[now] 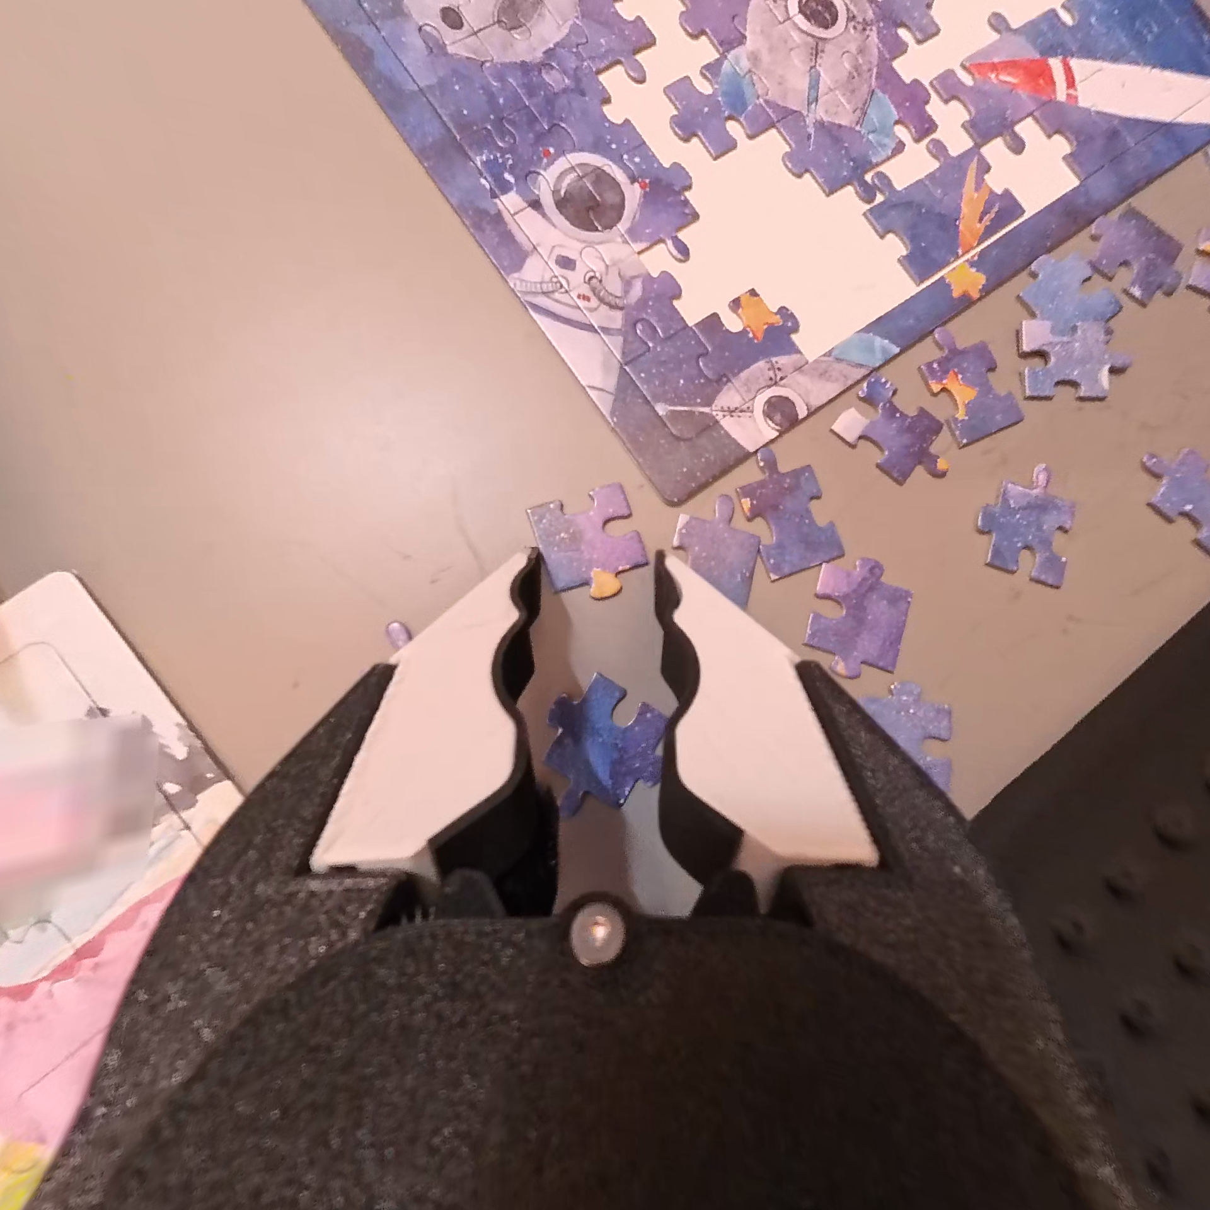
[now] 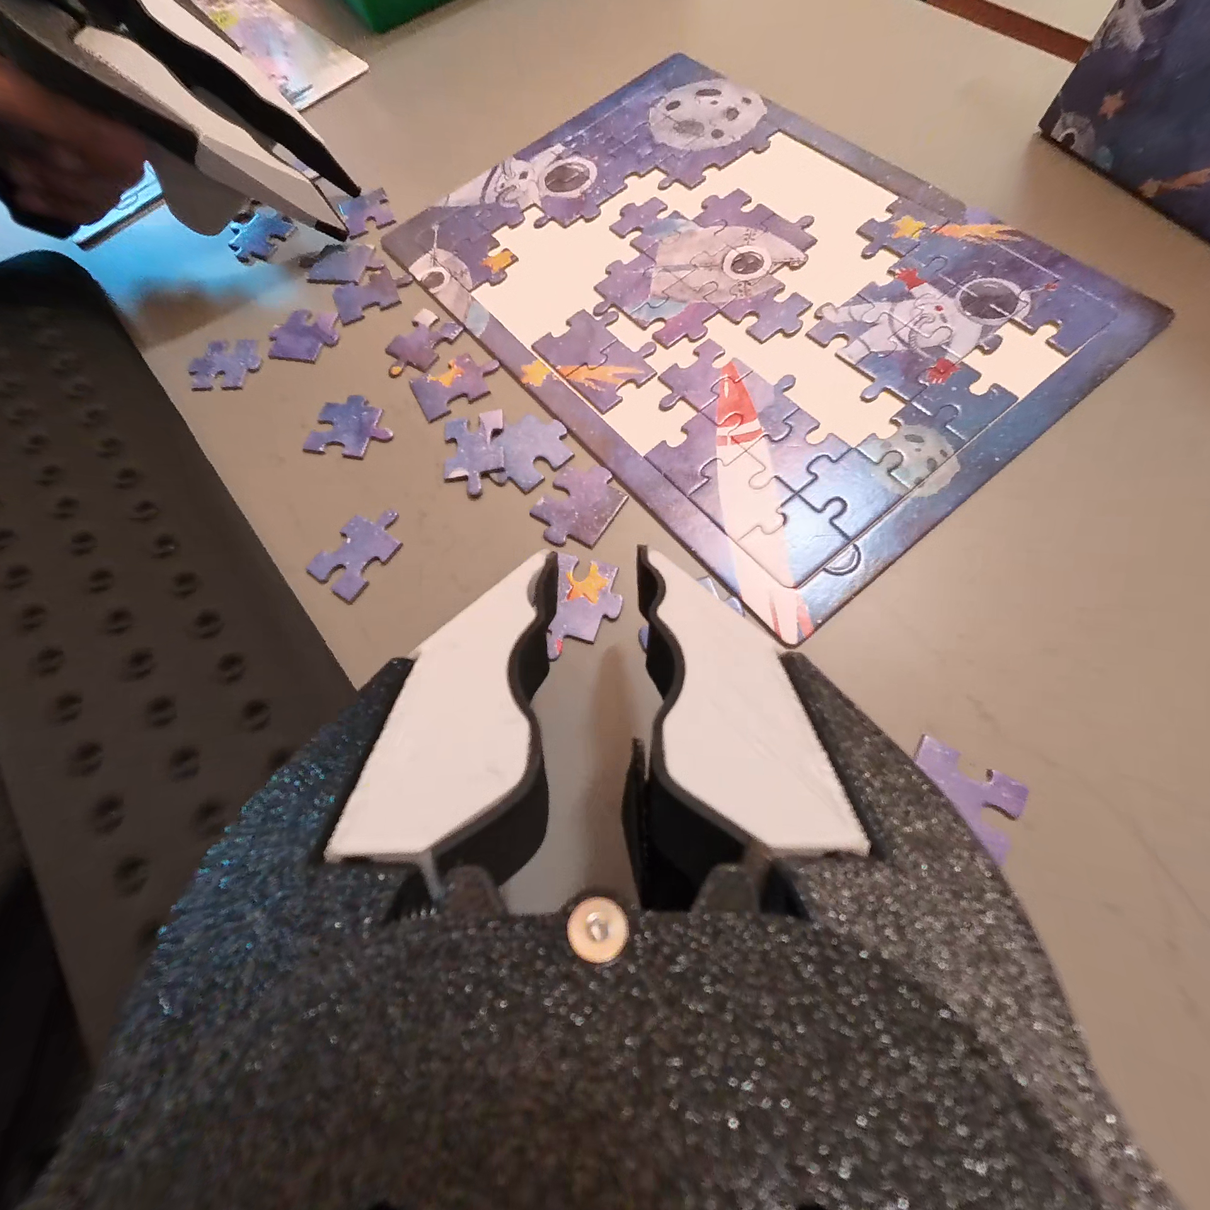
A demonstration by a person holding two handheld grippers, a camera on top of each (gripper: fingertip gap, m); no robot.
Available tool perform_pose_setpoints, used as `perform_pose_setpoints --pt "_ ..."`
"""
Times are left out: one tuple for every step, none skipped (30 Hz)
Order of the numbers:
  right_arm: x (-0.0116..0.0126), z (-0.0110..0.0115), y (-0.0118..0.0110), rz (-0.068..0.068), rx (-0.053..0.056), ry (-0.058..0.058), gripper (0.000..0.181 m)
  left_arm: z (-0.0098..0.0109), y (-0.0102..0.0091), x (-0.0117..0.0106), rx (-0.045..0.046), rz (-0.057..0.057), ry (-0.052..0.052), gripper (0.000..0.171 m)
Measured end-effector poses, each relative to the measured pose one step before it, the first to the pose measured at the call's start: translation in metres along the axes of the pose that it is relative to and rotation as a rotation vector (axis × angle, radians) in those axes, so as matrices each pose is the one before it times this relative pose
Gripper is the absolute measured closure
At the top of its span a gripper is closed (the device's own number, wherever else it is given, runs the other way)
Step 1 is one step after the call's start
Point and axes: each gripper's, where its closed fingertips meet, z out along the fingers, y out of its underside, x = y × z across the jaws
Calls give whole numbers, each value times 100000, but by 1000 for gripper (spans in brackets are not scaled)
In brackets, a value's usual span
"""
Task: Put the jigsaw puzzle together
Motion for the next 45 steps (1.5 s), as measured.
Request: perform_pose_setpoints --pt "5 -4 -15 -9 205 27 157 -4 -66 -2 42 -1812 509 137" --pt "-34 -21 0 -105 77 -73 157 15 -72 -13 -103 -1496 156 137" --pt "-31 18 27 -87 -131 -53 157 39 -65 -68 -282 -1135 -491 137" --pt "-13 36 52 -51 -335 -145 157 67 -59 -96 -403 -430 -1477 138" --pt "-39 45 83 3 -478 -283 157 73 -31 -92 -444 541 -2371 140" --pt "-40 57 76 -57 -475 -192 157 93 11 -51 -520 1438 -2926 141" --pt "-31 56 76 -103 -456 -87 157 95 27 -6 -558 1809 -3193 140" --pt "-18 69 115 -39 -616 -112 157 79 -36 68 -133 1136 -3009 139" --pt "-18 86 135 56 -768 -241 157 25 -61 49 264 109 -2485 140" --pt "-10 82 100 72 -612 -99 157 10 -14 5 222 -156 -1736 140" --pt "6 39 84 -44 -465 -20 157 -11 -5 0 258 12 -919 140" --pt "-21 28 49 -195 -345 -44 157 -10 -1 -7 256 57 -198 140" --pt "-21 10 2 -269 -77 -58 157 -14 17 -15 96 -236 367 140" --pt "-16 5 4 -153 -54 2 157 -1 29 -12 -112 -707 664 140" --pt "-19 12 2 -44 55 -9 157 -27 33 -2 -235 -747 723 141" --pt "-6 -8 -35 4 205 8 157 -20 24 -30 -265 -411 574 141" --pt "-6 -16 -39 25 305 -49 157 -31 37 -116 -269 -91 7 141" --pt "15 -40 -38 51 201 33 157 -55 9 -177 -91 241 -754 141" --pt "12 -10 -19 104 155 81 157 -99 -35 -164 275 390 -913 141" --pt "2 -36 -28 76 51 22 157 -172 -125 -67 691 65 -447 141" --pt "9 21 16 -31 -78 98 157 -257 -201 -33 1111 -333 -210 141" --pt "0 20 14 -146 -170 109 157 -290 -253 -101 1329 -415 -314 141" --pt "7 14 15 -159 -111 188 157 -322 -289 -134 1465 -382 -335 141" --pt "27 1 -1 -315 -83 330 157 -358 -306 -138 1596 -429 -224 141" --pt "90 -48 -7 -472 -12 721 157 -351 -225 -138 1049 -351 -153 141" --pt "218 -122 -11 -343 47 1332 157 -299 -78 -232 379 -188 -557 141" --pt "316 -223 63 -257 -393 1692 157 -273 -41 -355 521 -242 -1152 141" --pt "428 -358 243 -475 -1144 2015 157 -187 0 -402 552 -398 -1001 141" --pt "617 -458 409 -738 -1870 2726 157 -57 109 -348 170 -556 -454 141" --pt "909 -617 556 -657 -2634 4071 157 22 154 -302 -29 -759 -156 141" --pt "1011 -621 756 -672 -3520 4404 157 24 151 -240 -68 -806 70 141" --pt "968 -657 938 -995 -4627 4211 157 25 94 -197 62 -651 135 141" --pt "1067 -616 1012 -681 -4388 4369 157 61 48 -159 132 -429 12 141" --pt "1065 -559 1038 -65 -4084 4058 157 93 36 -144 -2 -193 -48 141" --pt "1019 -587 922 688 -3119 3504 157 144 11 -75 -19 85 90 141" --pt "799 -461 634 1326 -1136 2111 156 201 -5 -9 -45 326 251 141" --pt "565 -412 378 2058 277 571 156 237 2 10 -294 365 214 141" --pt "489 -333 286 2508 667 -80 154 250 30 47 -743 391 370 141" --pt "412 -236 396 2339 -315 -195 152 277 90 108 -1052 535 618 141" --pt "455 -214 545 2095 -1340 124 150 268 73 110 -686 507 324 141" --pt "507 -201 754 1624 -2682 568 148 212 38 71 -343 258 34 141" --pt "759 -280 931 1425 -2907 1235 147 180 101 83 -558 65 177 141" --pt "504 -167 784 1803 -2470 475 147 133 87 68 -448 -119 211 141" --pt "453 -108 648 1901 -2083 302 147 73 63 40 -169 -329 237 141" --pt "466 -75 394 1492 -894 989 146 42 74 49 -268 -363 409 141"
